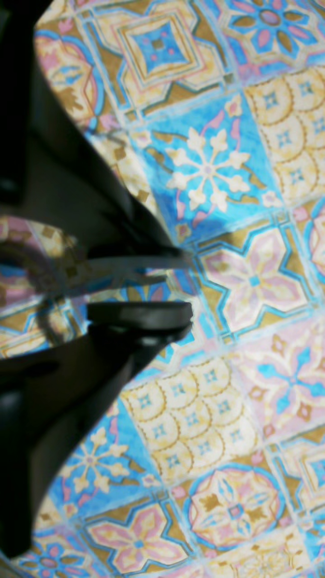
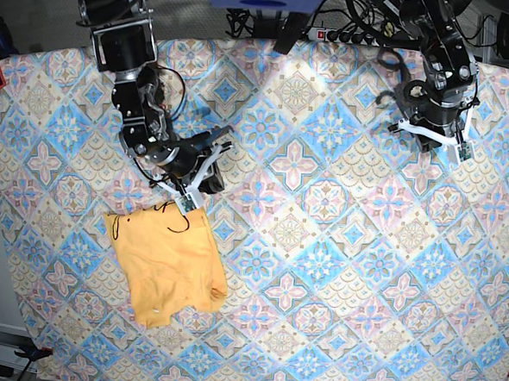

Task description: Fold the T-shirt properly

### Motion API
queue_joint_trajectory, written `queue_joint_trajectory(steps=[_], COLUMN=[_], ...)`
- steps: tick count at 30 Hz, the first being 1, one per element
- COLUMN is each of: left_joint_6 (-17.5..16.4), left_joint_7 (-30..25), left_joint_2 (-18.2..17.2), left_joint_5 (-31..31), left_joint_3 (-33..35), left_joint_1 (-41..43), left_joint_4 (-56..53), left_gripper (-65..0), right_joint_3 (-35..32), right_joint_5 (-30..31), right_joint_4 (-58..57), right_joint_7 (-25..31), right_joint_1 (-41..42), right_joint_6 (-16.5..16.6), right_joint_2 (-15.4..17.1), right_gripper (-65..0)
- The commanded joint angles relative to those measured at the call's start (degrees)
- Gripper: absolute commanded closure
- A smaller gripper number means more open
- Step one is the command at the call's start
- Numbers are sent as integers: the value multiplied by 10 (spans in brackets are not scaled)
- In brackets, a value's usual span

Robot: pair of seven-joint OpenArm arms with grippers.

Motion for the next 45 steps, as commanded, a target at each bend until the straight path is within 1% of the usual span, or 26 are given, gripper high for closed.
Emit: queue_joint_trajectory(steps=[1, 4, 7, 10, 12, 18, 20, 22, 23, 25, 30, 32, 36, 38, 40, 43, 45], left_joint_6=[-2, -2, -2, -2, -2, -2, -2, -2, -2, -2, -2, -2, -2, -3, -3, -4, -4], left_joint_7=[-9, -9, -8, -8, -8, -8, -8, -8, -8, -8, -8, -8, -8, -8, -3, 47, 70], left_joint_2=[-2, -2, -2, -2, -2, -2, -2, -2, -2, -2, -2, -2, -2, -2, -2, -3, -3], left_joint_5=[-4, -4, -4, -4, -4, -4, -4, -4, -4, -4, -4, -4, -4, -4, -4, -4, -4], left_joint_3=[0, 1, 1, 1, 1, 1, 1, 1, 1, 1, 1, 1, 1, 1, 1, 1, 1], left_joint_1=[-2, -10, -12, -13, -13, -13, -13, -13, -13, -13, -13, -13, -11, -9, -8, -13, -14], left_joint_4=[10, 9, 8, 8, 8, 8, 8, 8, 8, 8, 8, 8, 8, 8, 9, 9, 10], left_gripper=[-131, -131, -131, -131, -131, -131, -131, -131, -131, -131, -131, -131, -131, -131, -131, -131, -131], right_joint_3=[20, 58, 77, 74, 77, 73, 73, 72, 69, 49, -27, -39, -44, -43, -41, -41, -38], right_joint_5=[7, 7, 7, 7, 7, 7, 7, 7, 7, 7, 7, 7, 7, 7, 7, 7, 7], right_joint_4=[16, 12, -9, -35, -57, -141, -169, -198, -212, -243, -291, -291, -288, -266, -220, -96, -24], right_joint_7=[19, 20, 23, 24, 24, 76, 85, 96, 102, 114, 141, 139, 137, 129, 102, 63, 33], right_joint_1=[11, 3, 7, 32, 44, 85, 102, 124, 134, 159, 204, 208, 205, 201, 160, 97, 56], right_joint_6=[-1, -1, -1, -1, -1, -1, -1, -1, -1, -1, -1, -1, -1, -1, -1, -1, -1], right_joint_2=[3, 3, 4, 16, 16, 17, 14, 0, -6, -8, -14, -20, -20, -18, 0, 30, 47], right_gripper=[-67, -68, -69, -69, -69, -69, -70, -70, -71, -71, -70, -69, -68, -67, -67, -67, -67])
